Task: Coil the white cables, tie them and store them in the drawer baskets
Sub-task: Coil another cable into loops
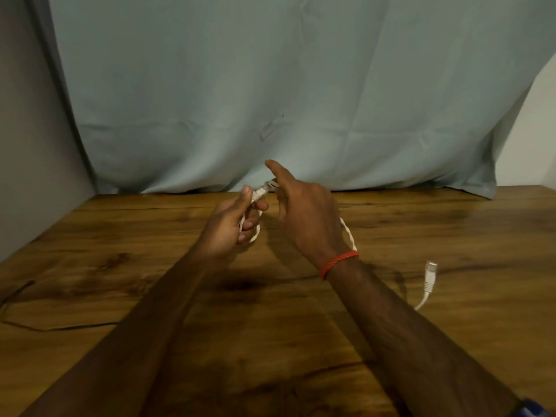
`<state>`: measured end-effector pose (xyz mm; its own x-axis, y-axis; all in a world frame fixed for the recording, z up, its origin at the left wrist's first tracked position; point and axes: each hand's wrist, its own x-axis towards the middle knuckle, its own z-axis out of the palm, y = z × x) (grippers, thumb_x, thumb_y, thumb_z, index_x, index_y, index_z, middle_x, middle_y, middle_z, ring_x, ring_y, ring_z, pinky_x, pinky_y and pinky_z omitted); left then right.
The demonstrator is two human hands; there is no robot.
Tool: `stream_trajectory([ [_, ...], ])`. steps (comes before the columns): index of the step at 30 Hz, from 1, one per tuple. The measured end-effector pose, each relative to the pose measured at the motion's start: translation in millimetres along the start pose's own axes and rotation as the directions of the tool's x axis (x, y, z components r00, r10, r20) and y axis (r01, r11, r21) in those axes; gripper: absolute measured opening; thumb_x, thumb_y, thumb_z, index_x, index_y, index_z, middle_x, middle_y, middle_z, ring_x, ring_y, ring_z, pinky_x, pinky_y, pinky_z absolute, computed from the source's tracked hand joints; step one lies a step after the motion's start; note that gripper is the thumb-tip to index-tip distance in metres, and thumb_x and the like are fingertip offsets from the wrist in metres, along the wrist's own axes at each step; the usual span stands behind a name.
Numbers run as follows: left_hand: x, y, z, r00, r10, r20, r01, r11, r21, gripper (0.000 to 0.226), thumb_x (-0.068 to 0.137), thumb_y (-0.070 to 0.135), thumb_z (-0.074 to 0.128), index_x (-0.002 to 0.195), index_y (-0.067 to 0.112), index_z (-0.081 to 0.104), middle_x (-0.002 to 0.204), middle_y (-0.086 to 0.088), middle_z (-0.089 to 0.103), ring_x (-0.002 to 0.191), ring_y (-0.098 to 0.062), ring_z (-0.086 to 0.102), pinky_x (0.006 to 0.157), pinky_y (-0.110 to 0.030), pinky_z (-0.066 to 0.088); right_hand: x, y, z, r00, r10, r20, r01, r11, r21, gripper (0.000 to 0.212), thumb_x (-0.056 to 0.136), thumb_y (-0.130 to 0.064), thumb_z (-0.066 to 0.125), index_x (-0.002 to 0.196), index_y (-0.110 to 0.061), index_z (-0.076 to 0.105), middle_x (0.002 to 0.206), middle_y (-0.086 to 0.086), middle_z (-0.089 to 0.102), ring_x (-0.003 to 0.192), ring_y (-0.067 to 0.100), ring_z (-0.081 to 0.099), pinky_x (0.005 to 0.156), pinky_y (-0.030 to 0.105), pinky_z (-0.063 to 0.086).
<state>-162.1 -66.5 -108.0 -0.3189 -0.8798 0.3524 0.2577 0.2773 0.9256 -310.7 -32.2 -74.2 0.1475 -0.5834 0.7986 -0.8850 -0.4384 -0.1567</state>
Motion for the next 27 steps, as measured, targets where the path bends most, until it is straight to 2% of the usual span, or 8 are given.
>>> stream_trajectory([
  [3, -6, -1, 10, 1.000, 0.006, -0.027, 0.000, 0.977, 0.211, 0.043, 0.106, 0.042, 0.035, 0.089, 0.007, 0.054, 0.057, 0.003, 0.036, 0.046, -0.009, 0.030, 0.046, -0.025, 0.023, 1, 8, -1, 1.000, 0.020, 0.007, -0.020, 1.000, -0.014, 0.049, 0.094, -0.012, 0.061, 0.141, -0.022, 0.053, 0.087, 0.005, 0.074, 0.075, 0.025, 0.067, 0.066, 0.041, 0.057],
  [7, -9, -2, 19, 0.999, 0.010, -0.041, -0.001, 0.978, 0.210, 0.045, 0.094, 0.056, 0.034, 0.080, 0.015, 0.046, 0.057, 0.005, 0.036, 0.049, -0.010, 0.028, 0.047, -0.027, 0.021, 3, 6, 2, 0.997, -0.075, 0.032, 0.074, 0.997, 0.029, 0.021, 0.094, -0.018, 0.062, 0.113, -0.016, 0.071, 0.091, 0.008, 0.076, 0.083, 0.029, 0.072, 0.070, 0.043, 0.058],
  [10, -6, -2, 20, 0.994, 0.023, -0.102, -0.013, 0.995, 0.104, 0.050, 0.092, 0.059, 0.031, 0.073, 0.019, 0.055, 0.053, 0.004, 0.043, 0.048, -0.014, 0.031, 0.051, -0.031, 0.018, 1, -5, 8, 0.993, -0.074, 0.088, 0.057, 0.983, 0.175, 0.021, 0.093, -0.023, 0.061, 0.106, -0.010, 0.071, 0.090, 0.010, 0.074, 0.083, 0.028, 0.069, 0.072, 0.043, 0.056],
  [13, -2, -1, 15, 0.976, -0.037, -0.216, 0.021, 0.997, -0.078, 0.058, 0.101, 0.052, 0.026, 0.099, 0.007, 0.061, 0.064, -0.003, 0.066, 0.059, -0.022, 0.060, 0.056, -0.030, 0.045, -6, -17, 13, 0.989, -0.073, 0.125, 0.033, 0.954, 0.297, 0.016, 0.089, -0.016, 0.063, 0.102, -0.011, 0.071, 0.086, 0.006, 0.072, 0.080, 0.022, 0.065, 0.072, 0.035, 0.050],
  [15, 1, 0, 10, 0.955, -0.111, -0.276, 0.072, 0.986, -0.149, 0.057, 0.105, 0.050, 0.028, 0.095, 0.007, 0.063, 0.073, -0.009, 0.069, 0.067, -0.020, 0.068, 0.063, -0.029, 0.053, -8, -21, 14, 0.982, -0.114, 0.154, 0.051, 0.930, 0.363, 0.016, 0.087, -0.009, 0.063, 0.100, -0.010, 0.071, 0.087, 0.007, 0.073, 0.079, 0.022, 0.064, 0.069, 0.029, 0.045],
  [19, 8, 5, -3, 0.864, -0.163, -0.477, 0.024, 0.958, -0.285, 0.044, 0.102, 0.049, 0.047, 0.070, 0.020, 0.049, 0.048, 0.005, 0.049, 0.039, -0.012, 0.046, 0.043, -0.021, 0.037, -10, -23, 9, 0.939, -0.174, 0.297, 0.067, 0.938, 0.340, 0.017, 0.092, -0.020, 0.060, 0.104, -0.016, 0.071, 0.083, 0.008, 0.072, 0.075, 0.026, 0.063, 0.062, 0.026, 0.031],
  [23, 11, 16, -19, 0.832, -0.246, -0.497, -0.081, 0.833, -0.547, 0.042, 0.102, 0.051, 0.045, 0.072, 0.022, 0.043, 0.056, 0.003, 0.046, 0.048, -0.014, 0.051, 0.056, -0.026, 0.042, -4, -8, -7, 0.846, -0.105, 0.522, 0.039, 0.990, 0.136, 0.016, 0.092, -0.035, 0.062, 0.095, -0.021, 0.070, 0.087, 0.007, 0.072, 0.081, 0.025, 0.064, 0.063, 0.031, 0.039],
  [27, 10, 28, -41, 0.802, -0.231, -0.551, -0.261, 0.694, -0.671, 0.052, 0.101, 0.062, 0.030, 0.068, 0.023, 0.038, 0.059, 0.004, 0.044, 0.051, -0.014, 0.049, 0.059, -0.024, 0.039, -6, 26, -13, 0.578, 0.010, 0.816, -0.291, 0.937, 0.195, 0.016, 0.100, -0.025, 0.057, 0.095, -0.013, 0.066, 0.073, 0.011, 0.072, 0.052, 0.019, 0.066, 0.054, 0.030, 0.053],
])
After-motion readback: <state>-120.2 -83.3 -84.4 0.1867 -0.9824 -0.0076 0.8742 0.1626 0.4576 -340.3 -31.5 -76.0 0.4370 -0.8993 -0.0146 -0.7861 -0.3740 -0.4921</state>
